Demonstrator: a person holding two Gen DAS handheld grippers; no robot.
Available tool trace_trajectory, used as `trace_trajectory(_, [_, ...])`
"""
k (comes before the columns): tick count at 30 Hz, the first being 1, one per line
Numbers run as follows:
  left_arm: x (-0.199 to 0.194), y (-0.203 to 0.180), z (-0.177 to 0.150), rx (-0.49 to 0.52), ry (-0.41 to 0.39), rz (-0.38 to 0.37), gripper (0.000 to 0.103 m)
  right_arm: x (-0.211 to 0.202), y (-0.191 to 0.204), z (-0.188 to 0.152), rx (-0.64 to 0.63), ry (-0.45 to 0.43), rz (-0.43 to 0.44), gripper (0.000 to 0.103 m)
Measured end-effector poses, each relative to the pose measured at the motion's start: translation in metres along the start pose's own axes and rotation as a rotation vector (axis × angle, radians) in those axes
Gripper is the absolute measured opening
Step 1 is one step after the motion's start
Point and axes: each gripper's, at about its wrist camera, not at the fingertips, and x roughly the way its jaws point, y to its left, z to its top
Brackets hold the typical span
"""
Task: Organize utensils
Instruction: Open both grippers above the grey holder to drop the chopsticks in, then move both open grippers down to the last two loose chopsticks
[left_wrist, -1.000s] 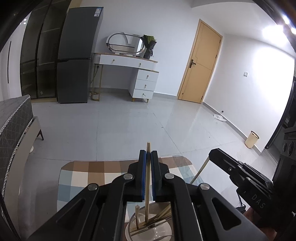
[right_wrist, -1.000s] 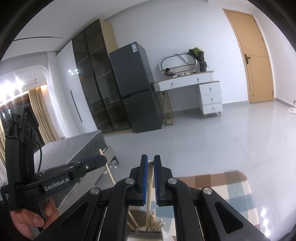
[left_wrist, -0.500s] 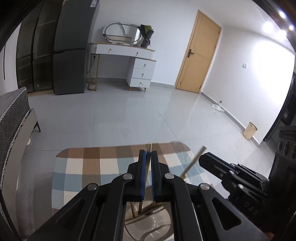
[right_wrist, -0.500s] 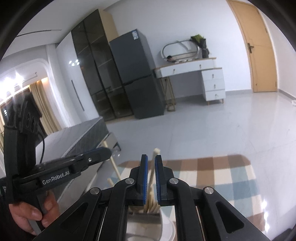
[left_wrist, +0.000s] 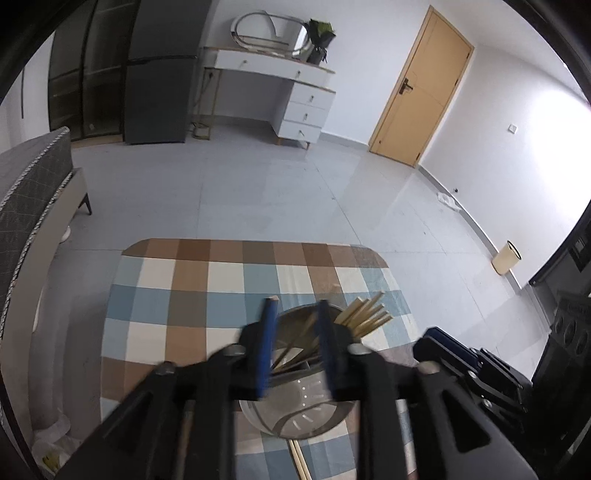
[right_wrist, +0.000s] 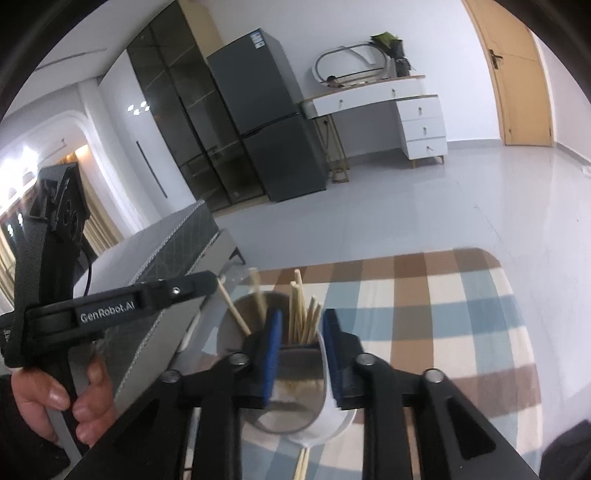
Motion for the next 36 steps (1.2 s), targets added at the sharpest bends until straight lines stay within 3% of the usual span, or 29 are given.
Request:
trace_trajectory(3, [-0.025, -0.007, -0.005, 0.008, -0.054, 0.022, 0.048, -0.021, 0.002, -0.004, 0.003, -0.033, -0.008, 0.042])
trace_trajectory(7, [-0.059, -0.015, -0.013, -0.005, -0.109, 0.112, 0.054, -0.049, 0.009, -0.009, -0.016, -0.063, -0.007, 0.047])
trace_trajectory(10, [-0.085, -0.017, -0.023, -0.047, -0.133, 0.094, 0.062, -0.070, 0.017, -0.015, -0.042, -0.089, -0.008, 0.050])
trace_trajectory(13, [-0.108, -0.021, -0.035, -0.074, -0.149, 0.091, 0.067, -0.091, 0.024, -0.023, -0.052, -0.117, -0.007, 0.061])
trace_trajectory(16, [-0.125, -0.032, -0.050, -0.028, -0.194, 0.121, 0.069, -0.112, 0.031, -0.032, -0.055, -0.147, -0.020, 0.070])
trace_trajectory(18, [-0.133, -0.034, -0.062, -0.003, -0.223, 0.151, 0.079, -0.125, 0.034, -0.040, -0.055, -0.163, -0.024, 0.074])
trace_trajectory(26, [-0.138, -0.031, -0.103, 0.007, -0.260, 0.205, 0.092, -0.153, 0.047, -0.087, -0.099, -0.175, -0.031, 0.087])
trace_trajectory(31, [-0.135, -0.033, -0.124, 0.037, -0.277, 0.216, 0.092, -0.161, 0.047, -0.114, -0.088, -0.217, -0.084, 0.102])
trace_trajectory(36, [-0.118, -0.028, -0.136, 0.026, -0.261, 0.231, 0.092, -0.155, 0.044, -0.134, -0.104, -0.187, -0.109, 0.103])
